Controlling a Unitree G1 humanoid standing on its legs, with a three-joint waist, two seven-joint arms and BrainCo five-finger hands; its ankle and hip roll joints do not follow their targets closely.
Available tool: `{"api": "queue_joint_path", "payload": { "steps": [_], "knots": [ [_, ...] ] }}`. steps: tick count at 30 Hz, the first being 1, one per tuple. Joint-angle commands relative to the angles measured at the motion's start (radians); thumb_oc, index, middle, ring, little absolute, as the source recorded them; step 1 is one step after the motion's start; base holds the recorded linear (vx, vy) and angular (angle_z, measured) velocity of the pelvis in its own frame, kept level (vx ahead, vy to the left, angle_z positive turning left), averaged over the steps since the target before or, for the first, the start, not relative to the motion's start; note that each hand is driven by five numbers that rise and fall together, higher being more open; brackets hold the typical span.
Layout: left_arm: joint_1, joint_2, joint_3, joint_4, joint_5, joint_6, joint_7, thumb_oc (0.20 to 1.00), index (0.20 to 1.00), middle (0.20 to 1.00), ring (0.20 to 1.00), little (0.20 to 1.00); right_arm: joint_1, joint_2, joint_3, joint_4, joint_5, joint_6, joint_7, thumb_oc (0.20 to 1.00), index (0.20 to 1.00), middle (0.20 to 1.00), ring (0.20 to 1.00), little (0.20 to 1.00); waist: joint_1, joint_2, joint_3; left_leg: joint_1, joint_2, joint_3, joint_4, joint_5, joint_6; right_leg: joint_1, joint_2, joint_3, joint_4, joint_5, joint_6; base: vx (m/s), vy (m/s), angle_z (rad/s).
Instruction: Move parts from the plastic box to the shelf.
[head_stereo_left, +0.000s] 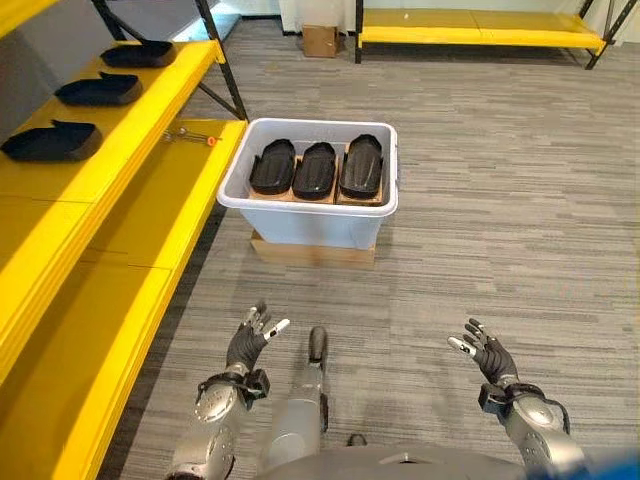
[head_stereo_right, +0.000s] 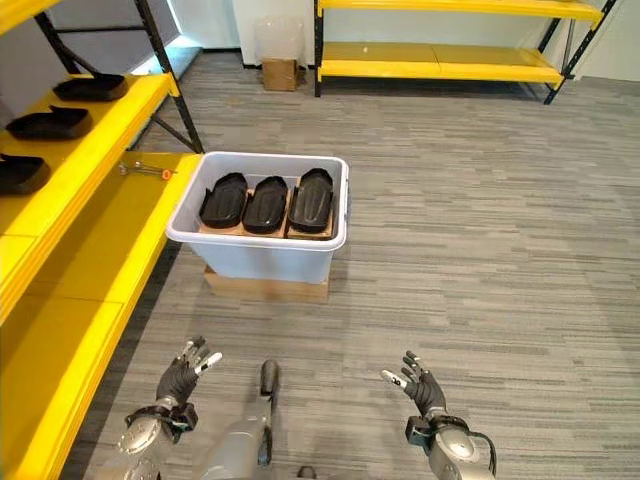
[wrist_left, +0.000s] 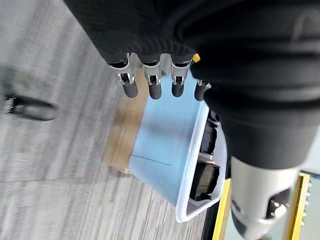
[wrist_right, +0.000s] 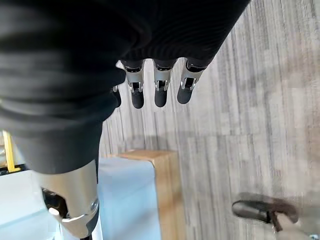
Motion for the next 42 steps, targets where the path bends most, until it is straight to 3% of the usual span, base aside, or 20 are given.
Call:
{"api": "queue_joint_path", "payload": {
  "steps": [1, 5, 7, 9, 10, 12, 14, 15, 17, 19, 20, 23, 26, 30, 32, 34, 36, 39, 40, 42],
  "knots": [
    [-0.011, 0.023, 0.009, -0.071, -0.007, -0.050, 0.007, 1.000, 1.000, 1.000, 1.000, 1.000, 0.006, -0.009, 0.002, -0.072, -0.029, -0.034, 0.020, 1.000, 1.000, 1.000, 1.000, 1.000, 0.010, 0.028, -0.049, 0.145, 0.093, -0.018, -0.133, 0.119, -0.074, -0.064, -0.119, 0.006, 0.092, -0.030, 0.066, 0.52, 0.299, -0.57],
    [-0.015, 0.030, 0.014, -0.072, -0.017, -0.050, 0.022, 1.000, 1.000, 1.000, 1.000, 1.000, -0.002, 0.005, 0.012, -0.082, -0.028, -0.029, 0.029, 1.000, 1.000, 1.000, 1.000, 1.000, 0.021, 0.010, -0.062, 0.129, 0.058, 0.012, -0.050, 0.057, -0.034, -0.073, -0.181, 0.000, 0.185, -0.029, 0.099, 0.31, 0.200, -0.27],
    [-0.030, 0.048, 0.007, -0.075, -0.018, -0.044, 0.034, 1.000, 1.000, 1.000, 1.000, 1.000, -0.007, 0.017, 0.015, -0.084, -0.023, -0.029, 0.032, 1.000, 1.000, 1.000, 1.000, 1.000, 0.019, -0.008, -0.072, 0.136, 0.000, 0.017, 0.029, -0.035, 0.015, -0.139, -0.238, 0.004, 0.387, 0.101, 0.157, 0.40, 0.290, 0.21],
    [-0.031, 0.050, 0.005, -0.075, -0.016, -0.042, 0.034, 1.000, 1.000, 1.000, 1.000, 1.000, -0.006, 0.022, 0.016, -0.082, -0.025, -0.027, 0.032, 1.000, 1.000, 1.000, 1.000, 1.000, 0.018, -0.003, -0.072, 0.148, -0.006, 0.015, 0.029, -0.048, 0.025, -0.179, -0.244, 0.002, 0.465, 0.142, 0.160, 0.23, 0.225, 0.27],
    [-0.039, 0.062, -0.001, -0.080, -0.011, -0.035, 0.039, 1.000, 1.000, 1.000, 1.000, 1.000, -0.007, 0.028, 0.017, -0.081, -0.021, -0.026, 0.029, 1.000, 1.000, 1.000, 1.000, 1.000, 0.001, 0.007, -0.048, 0.193, -0.021, 0.015, 0.027, -0.076, 0.049, -0.265, -0.258, 0.004, 0.650, 0.269, 0.169, 0.20, 0.227, 0.19],
    [-0.039, 0.071, -0.003, -0.085, -0.007, -0.035, 0.038, 1.000, 1.000, 1.000, 1.000, 1.000, -0.004, 0.026, 0.015, -0.087, -0.019, -0.028, 0.029, 1.000, 1.000, 1.000, 1.000, 1.000, -0.010, 0.023, -0.035, 0.216, -0.017, 0.011, 0.020, -0.081, 0.057, -0.303, -0.256, -0.003, 0.707, 0.290, 0.166, 0.17, 0.191, 0.11],
    [-0.044, 0.075, -0.008, -0.087, 0.001, -0.030, 0.037, 1.000, 1.000, 1.000, 1.000, 1.000, -0.002, 0.031, 0.013, -0.090, -0.022, -0.029, 0.025, 1.000, 1.000, 1.000, 1.000, 1.000, -0.026, 0.050, -0.010, 0.266, -0.009, 0.010, -0.004, -0.097, 0.066, -0.391, -0.275, -0.044, 0.776, 0.237, 0.143, 0.25, 0.209, 0.14],
    [-0.044, 0.076, -0.013, -0.088, 0.001, -0.030, 0.032, 1.000, 1.000, 1.000, 1.000, 1.000, 0.000, 0.030, 0.013, -0.088, -0.016, -0.030, 0.026, 1.000, 1.000, 1.000, 1.000, 1.000, -0.050, 0.061, 0.009, 0.309, -0.009, -0.003, -0.019, -0.104, 0.062, -0.457, -0.237, -0.056, 0.741, 0.159, 0.127, 0.30, 0.136, 0.09],
    [-0.039, 0.078, -0.011, -0.089, -0.002, -0.031, 0.025, 1.000, 1.000, 1.000, 1.000, 1.000, 0.004, 0.026, 0.012, -0.099, 0.003, -0.028, 0.023, 1.000, 1.000, 1.000, 1.000, 1.000, -0.069, 0.057, 0.021, 0.347, -0.019, -0.016, -0.023, -0.123, 0.050, -0.488, -0.187, -0.099, 0.517, 0.106, 0.112, 0.33, 0.001, 0.15],
    [-0.017, 0.067, -0.009, -0.084, 0.013, -0.033, 0.003, 1.000, 1.000, 1.000, 1.000, 1.000, 0.019, 0.012, 0.009, -0.101, -0.001, -0.023, 0.033, 1.000, 1.000, 1.000, 1.000, 1.000, -0.071, 0.034, 0.004, 0.390, -0.041, -0.031, -0.027, -0.152, 0.034, -0.454, -0.155, -0.128, 0.255, 0.140, 0.114, 0.39, -0.120, 0.30],
    [-0.009, 0.054, -0.010, -0.081, 0.020, -0.029, -0.006, 1.000, 1.000, 1.000, 1.000, 1.000, 0.020, 0.010, 0.010, -0.089, -0.003, -0.025, 0.029, 1.000, 1.000, 1.000, 1.000, 1.000, -0.063, 0.029, -0.020, 0.402, -0.041, -0.023, -0.034, -0.155, 0.032, -0.385, -0.147, -0.117, 0.193, 0.138, 0.101, 0.31, -0.123, 0.34],
    [0.005, 0.039, -0.007, -0.086, 0.012, -0.029, -0.011, 1.000, 1.000, 1.000, 1.000, 1.000, 0.027, 0.001, 0.002, -0.102, 0.003, -0.027, 0.031, 1.000, 1.000, 1.000, 1.000, 1.000, -0.054, 0.029, -0.048, 0.398, -0.036, -0.008, -0.002, -0.179, 0.019, -0.328, -0.136, -0.119, 0.142, 0.129, 0.088, 0.16, -0.068, 0.45],
    [-0.001, 0.033, -0.013, -0.083, 0.006, -0.027, -0.013, 1.000, 1.000, 1.000, 1.000, 1.000, 0.032, -0.005, -0.008, -0.106, 0.025, -0.032, 0.025, 1.000, 1.000, 1.000, 1.000, 1.000, -0.055, 0.019, -0.036, 0.341, -0.026, 0.015, 0.169, -0.197, -0.017, -0.296, -0.132, -0.117, 0.149, 0.098, 0.063, 0.05, -0.075, 0.37],
    [-0.002, 0.033, -0.016, -0.089, 0.000, -0.031, -0.016, 1.000, 1.000, 1.000, 1.000, 1.000, 0.044, -0.026, -0.020, -0.109, 0.038, -0.032, 0.026, 1.000, 1.000, 1.000, 1.000, 1.000, -0.051, 0.003, 0.020, 0.210, 0.001, 0.031, 0.510, -0.078, -0.114, -0.259, -0.144, -0.126, 0.157, 0.074, 0.026, -0.04, -0.057, 0.10],
    [0.001, 0.031, -0.015, -0.091, 0.004, -0.033, -0.013, 1.000, 1.000, 1.000, 1.000, 1.000, 0.047, -0.031, -0.019, -0.108, 0.032, -0.030, 0.023, 1.000, 1.000, 1.000, 1.000, 1.000, -0.043, 0.002, 0.029, 0.184, 0.000, 0.017, 0.540, -0.081, -0.113, -0.253, -0.142, -0.125, 0.158, 0.066, 0.020, 0.01, 0.008, -0.07],
    [0.005, 0.033, -0.009, -0.098, -0.002, -0.031, -0.007, 1.000, 1.000, 1.000, 1.000, 1.000, 0.048, -0.031, -0.023, -0.101, 0.032, -0.032, 0.016, 1.000, 1.000, 1.000, 1.000, 1.000, -0.052, -0.008, 0.026, 0.179, 0.075, 0.018, 0.479, -0.101, -0.083, -0.261, -0.159, -0.124, 0.168, 0.065, 0.028, 0.06, 0.061, -0.18],
    [0.009, 0.036, -0.006, -0.108, -0.011, -0.030, -0.001, 1.000, 1.000, 1.000, 1.000, 1.000, 0.051, -0.028, -0.026, -0.106, 0.034, -0.032, 0.011, 1.000, 1.000, 1.000, 1.000, 1.000, -0.049, -0.015, 0.020, 0.231, 0.188, 0.015, 0.311, -0.106, -0.071, -0.266, -0.177, -0.118, 0.185, 0.043, 0.038, 0.11, 0.147, 0.11],
    [0.000, 0.036, -0.009, -0.108, -0.006, -0.028, 0.021, 1.000, 1.000, 1.000, 1.000, 1.000, 0.041, -0.037, -0.030, -0.104, 0.033, -0.036, -0.003, 1.000, 1.000, 1.000, 1.000, 1.000, -0.053, 0.011, 0.006, 0.282, 0.321, -0.072, 0.041, 0.048, -0.104, -0.300, -0.189, -0.096, 0.233, 0.006, 0.061, 0.08, 0.250, -0.12],
    [-0.003, 0.037, -0.010, -0.108, -0.006, -0.029, 0.022, 1.000, 1.000, 1.000, 1.000, 1.000, 0.044, -0.042, -0.038, -0.111, 0.035, -0.037, -0.005, 1.000, 1.000, 1.000, 1.000, 1.000, -0.059, 0.023, 0.003, 0.289, 0.342, -0.088, 0.008, 0.070, -0.117, -0.306, -0.201, -0.089, 0.251, -0.005, 0.070, 0.10, 0.333, -0.23],
    [-0.017, 0.039, -0.019, -0.098, 0.000, -0.026, 0.013, 1.000, 1.000, 1.000, 1.000, 1.000, 0.046, -0.036, -0.057, -0.116, 0.042, -0.037, -0.001, 1.000, 1.000, 1.000, 1.000, 1.000, -0.080, 0.047, -0.011, 0.321, 0.356, -0.027, -0.055, 0.043, -0.139, -0.310, -0.237, -0.102, 0.276, -0.010, 0.095, 0.11, 0.386, 0.34]
  ]
}}
